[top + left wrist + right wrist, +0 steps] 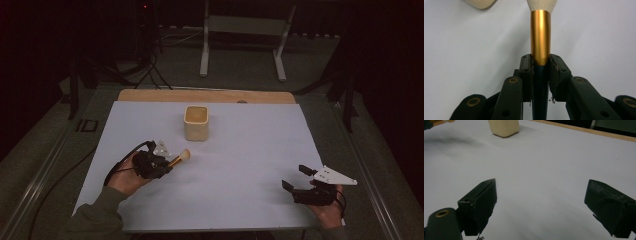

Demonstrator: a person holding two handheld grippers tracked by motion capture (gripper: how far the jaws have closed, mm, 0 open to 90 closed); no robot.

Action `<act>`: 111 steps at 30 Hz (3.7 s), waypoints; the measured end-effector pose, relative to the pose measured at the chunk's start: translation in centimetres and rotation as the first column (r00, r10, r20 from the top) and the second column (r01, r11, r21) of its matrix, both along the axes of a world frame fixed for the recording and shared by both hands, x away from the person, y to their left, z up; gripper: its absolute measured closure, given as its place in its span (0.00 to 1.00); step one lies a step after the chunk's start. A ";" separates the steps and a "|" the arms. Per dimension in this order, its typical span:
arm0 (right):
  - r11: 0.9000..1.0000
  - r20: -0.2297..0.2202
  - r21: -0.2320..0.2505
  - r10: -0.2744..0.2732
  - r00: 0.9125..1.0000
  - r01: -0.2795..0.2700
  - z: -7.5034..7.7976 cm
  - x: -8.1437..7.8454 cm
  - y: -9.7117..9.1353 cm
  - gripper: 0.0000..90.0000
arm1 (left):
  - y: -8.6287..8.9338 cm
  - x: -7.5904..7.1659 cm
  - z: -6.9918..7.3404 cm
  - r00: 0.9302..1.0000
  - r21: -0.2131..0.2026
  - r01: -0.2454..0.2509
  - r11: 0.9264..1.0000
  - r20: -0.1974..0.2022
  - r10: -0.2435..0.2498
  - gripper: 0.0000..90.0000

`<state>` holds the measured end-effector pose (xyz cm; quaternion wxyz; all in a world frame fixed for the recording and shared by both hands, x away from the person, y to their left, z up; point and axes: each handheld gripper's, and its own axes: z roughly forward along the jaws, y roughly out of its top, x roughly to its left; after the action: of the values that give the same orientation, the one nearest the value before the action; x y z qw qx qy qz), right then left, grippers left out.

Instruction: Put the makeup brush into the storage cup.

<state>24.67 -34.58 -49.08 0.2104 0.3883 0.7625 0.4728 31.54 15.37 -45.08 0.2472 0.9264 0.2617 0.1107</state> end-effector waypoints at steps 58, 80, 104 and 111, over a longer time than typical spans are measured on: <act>1.000 0.005 0.006 0.000 1.000 -0.001 0.1 -0.1 0.0 0.12 | 0.6 1.3 1.1 0.939 -0.258 -0.244 0.935 0.179 0.294 0.83; 1.000 0.009 0.006 0.000 1.000 0.000 0.1 -0.1 0.0 0.12 | 0.0 2.1 2.1 0.916 -0.316 -0.255 0.914 0.222 0.333 0.83; 1.000 0.011 0.006 0.000 1.000 0.000 0.1 -0.1 0.0 0.12 | -0.4 3.1 3.2 0.903 -0.344 -0.255 0.904 0.248 0.350 0.83; 1.000 0.009 0.006 0.001 1.000 -0.001 0.1 -0.1 0.0 0.12 | -0.3 3.4 3.6 0.897 -0.351 -0.262 0.899 0.254 0.361 0.83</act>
<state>24.61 -34.61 -49.00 0.2125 0.3865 0.7604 0.4767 34.93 15.06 -41.53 0.4057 0.7920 0.3798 0.2527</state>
